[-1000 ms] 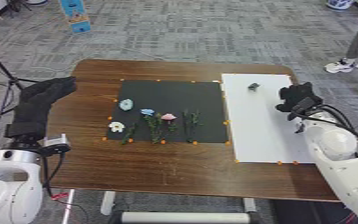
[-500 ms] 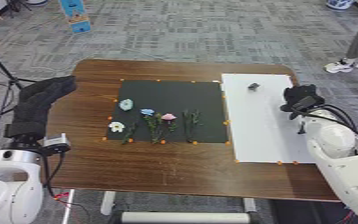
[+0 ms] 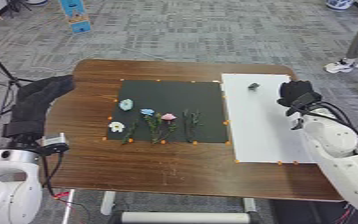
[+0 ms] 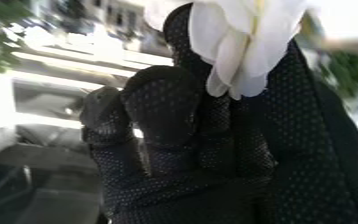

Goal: Arrange flowers

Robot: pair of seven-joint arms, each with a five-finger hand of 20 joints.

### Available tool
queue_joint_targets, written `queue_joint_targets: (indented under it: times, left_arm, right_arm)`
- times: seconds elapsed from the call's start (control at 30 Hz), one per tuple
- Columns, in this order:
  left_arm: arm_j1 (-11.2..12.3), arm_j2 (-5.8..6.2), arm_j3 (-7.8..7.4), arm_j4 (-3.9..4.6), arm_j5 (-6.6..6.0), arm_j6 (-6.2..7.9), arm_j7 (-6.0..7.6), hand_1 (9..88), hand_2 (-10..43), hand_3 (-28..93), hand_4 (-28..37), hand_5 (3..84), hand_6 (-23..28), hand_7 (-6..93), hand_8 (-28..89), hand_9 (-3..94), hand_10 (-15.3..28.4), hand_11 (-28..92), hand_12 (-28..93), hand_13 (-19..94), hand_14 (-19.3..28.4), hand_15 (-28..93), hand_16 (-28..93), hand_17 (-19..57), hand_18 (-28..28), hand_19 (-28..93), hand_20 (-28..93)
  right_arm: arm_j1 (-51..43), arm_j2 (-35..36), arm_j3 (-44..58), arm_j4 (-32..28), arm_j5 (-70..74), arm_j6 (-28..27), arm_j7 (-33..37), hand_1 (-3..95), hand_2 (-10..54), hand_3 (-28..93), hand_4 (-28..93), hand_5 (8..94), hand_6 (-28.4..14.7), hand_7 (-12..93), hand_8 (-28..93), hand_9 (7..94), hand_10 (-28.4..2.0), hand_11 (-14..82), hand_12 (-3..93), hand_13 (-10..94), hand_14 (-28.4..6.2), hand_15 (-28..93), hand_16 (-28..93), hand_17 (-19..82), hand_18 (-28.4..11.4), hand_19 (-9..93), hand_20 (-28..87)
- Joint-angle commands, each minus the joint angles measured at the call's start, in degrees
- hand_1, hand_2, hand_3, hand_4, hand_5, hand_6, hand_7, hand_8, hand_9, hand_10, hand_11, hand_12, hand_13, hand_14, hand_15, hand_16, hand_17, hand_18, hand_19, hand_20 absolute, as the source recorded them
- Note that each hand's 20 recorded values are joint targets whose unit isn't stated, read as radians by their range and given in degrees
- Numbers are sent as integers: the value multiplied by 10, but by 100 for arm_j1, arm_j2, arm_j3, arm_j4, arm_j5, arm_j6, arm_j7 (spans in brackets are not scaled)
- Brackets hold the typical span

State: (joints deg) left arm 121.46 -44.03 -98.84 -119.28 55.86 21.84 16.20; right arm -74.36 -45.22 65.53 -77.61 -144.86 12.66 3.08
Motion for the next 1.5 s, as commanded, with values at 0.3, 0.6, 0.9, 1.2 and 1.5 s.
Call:
queue_joint_targets:
  times: [0.3,0.6,0.9,1.2,1.5]
  left_arm:
    - [-70,72,-73,-20,-51,1,-16,283,130,723,-264,514,24,177,-94,517,128,208,104,397,144,169,-3,61,130,126,178]
    - [-251,121,70,37,-29,-56,-65,283,129,723,-263,514,24,177,-94,516,129,208,105,396,144,169,-3,58,130,128,178]
    - [-409,142,185,97,-5,-105,-120,280,126,725,-263,514,24,176,-94,517,128,205,102,396,143,166,-3,55,129,125,177]
    - [-566,140,340,136,38,-171,-182,279,124,726,-262,514,24,175,-94,515,128,204,101,394,142,162,-2,53,129,124,178]
    - [-643,127,396,142,49,-155,-146,279,121,727,-262,514,23,176,-93,515,128,205,102,393,143,161,-1,50,129,123,178]
  right_arm:
    - [1888,246,-2043,-1221,553,453,-1233,670,-54,488,-221,767,-1,239,47,874,-84,217,357,809,-54,580,436,395,-227,773,656]
    - [2252,-576,-2506,-816,76,-215,-1874,661,-57,494,-241,762,23,258,-8,888,-75,127,321,797,-53,611,446,385,-218,784,658]
    - [2074,-1336,-2116,-94,-506,-752,-2388,657,-53,491,-248,753,35,272,-44,882,-61,55,289,788,-55,648,442,379,-216,788,660]
    - [1800,-1895,-1702,468,-1003,-879,-2656,649,-49,496,-253,745,40,287,-46,873,-68,49,271,784,-59,663,440,377,-219,793,662]
    - [1612,-2249,-1394,855,-1723,-802,-2874,641,-49,502,-252,744,44,291,-55,866,-65,46,251,784,-62,669,436,376,-221,795,662]
